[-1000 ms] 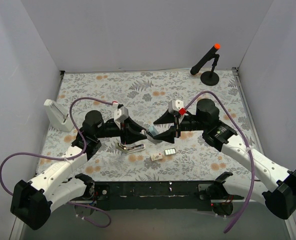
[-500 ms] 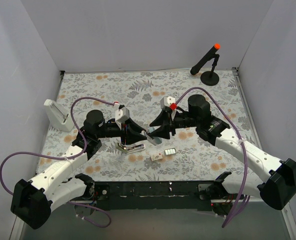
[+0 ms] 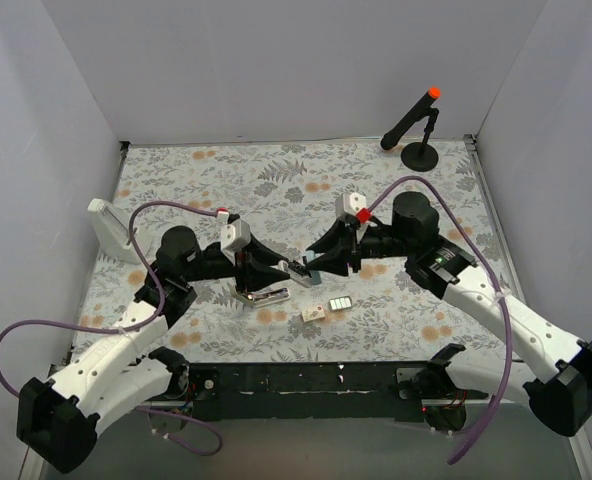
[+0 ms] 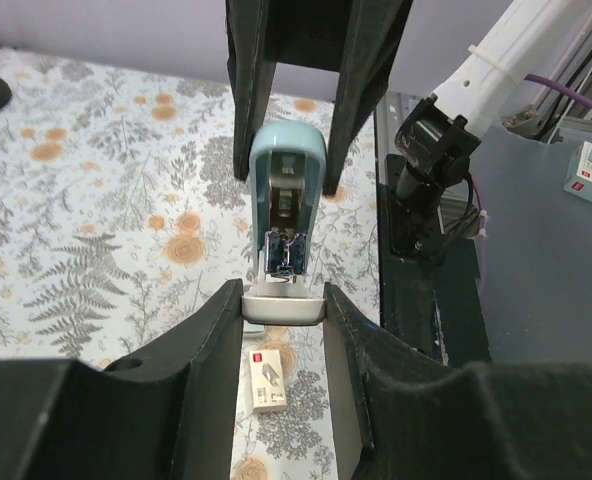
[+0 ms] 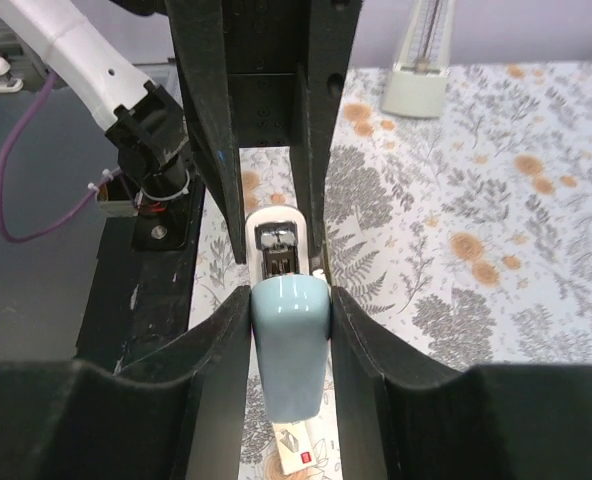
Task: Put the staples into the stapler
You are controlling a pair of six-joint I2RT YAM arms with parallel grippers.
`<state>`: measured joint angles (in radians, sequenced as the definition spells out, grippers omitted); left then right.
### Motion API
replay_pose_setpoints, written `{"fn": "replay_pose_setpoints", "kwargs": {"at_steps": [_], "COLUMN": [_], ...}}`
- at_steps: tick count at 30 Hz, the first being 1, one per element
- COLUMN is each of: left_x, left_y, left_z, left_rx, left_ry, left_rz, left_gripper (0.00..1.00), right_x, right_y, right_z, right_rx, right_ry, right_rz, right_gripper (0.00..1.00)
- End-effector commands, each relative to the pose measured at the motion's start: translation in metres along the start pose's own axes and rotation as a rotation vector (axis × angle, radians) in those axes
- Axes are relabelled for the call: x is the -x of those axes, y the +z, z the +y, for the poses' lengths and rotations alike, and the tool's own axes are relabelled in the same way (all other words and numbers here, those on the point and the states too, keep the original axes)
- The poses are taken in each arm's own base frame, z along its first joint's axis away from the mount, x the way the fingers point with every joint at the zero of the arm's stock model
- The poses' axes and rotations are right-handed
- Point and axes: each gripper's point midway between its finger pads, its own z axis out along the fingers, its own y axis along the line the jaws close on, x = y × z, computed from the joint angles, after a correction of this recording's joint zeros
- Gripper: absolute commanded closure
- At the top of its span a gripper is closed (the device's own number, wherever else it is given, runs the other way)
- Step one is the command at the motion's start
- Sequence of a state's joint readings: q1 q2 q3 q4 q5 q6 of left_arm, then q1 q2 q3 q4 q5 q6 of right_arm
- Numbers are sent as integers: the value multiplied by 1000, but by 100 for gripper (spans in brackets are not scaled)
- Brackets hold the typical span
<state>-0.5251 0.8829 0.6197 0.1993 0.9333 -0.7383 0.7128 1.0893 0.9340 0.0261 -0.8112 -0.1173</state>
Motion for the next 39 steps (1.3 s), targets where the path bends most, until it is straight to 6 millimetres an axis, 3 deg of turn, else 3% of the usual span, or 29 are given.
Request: {"fn": "replay_pose_setpoints", "kwargs": {"at_steps": [1,4,7,10,11,13,14,15,23,30,31,32,37,38,39], "left_x": [32,44,66,73,69,76,80,69,77,72,75,75,70,80,69], "left_y": [-11,-22,-37,-51,-57,-66,-72,-76,-95,-84,-82,-80,-64,-60,-56], "left_z": [-1,1,4,12,16,5,-1,2,-18,-14,-16,-15,2,2,12], "left_rx": [53,97,173,265,305,281,273,289,206,209,199,210,268,258,296], "left_ry": [97,73,64,3,-31,-85,-92,-131,-230,-220,-206,-177,-127,-95,-83], "left_rz": [-115,-202,-331,-450,-495,-603,-653,-682,-858,-776,-757,-737,-570,-540,-467], "left_gripper": [100,100,100,100,100,100,100,100,100,100,100,100,100,100,100], "right_x": [27,24,39,41,34,47,42,47,50,39,45,36,26,37,21], "right_y": [-26,-45,-66,-78,-79,-88,-89,-93,-109,-97,-97,-92,-86,-87,-84], "right_z": [2,3,4,6,5,15,13,18,42,33,31,24,9,9,2], "right_rx": [-50,-63,-97,-133,-150,-157,-176,-177,-162,-140,-147,-154,-185,-185,-198], "right_ry": [-62,-15,-39,-46,-32,-74,-63,-95,-86,-60,-74,-23,-9,-43,41], "right_rz": [-112,-168,-273,-337,-351,-427,-446,-479,-680,-569,-559,-507,-383,-366,-299], "right_gripper": [99,99,99,99,99,99,99,99,99,99,99,99,99,99,99]}}
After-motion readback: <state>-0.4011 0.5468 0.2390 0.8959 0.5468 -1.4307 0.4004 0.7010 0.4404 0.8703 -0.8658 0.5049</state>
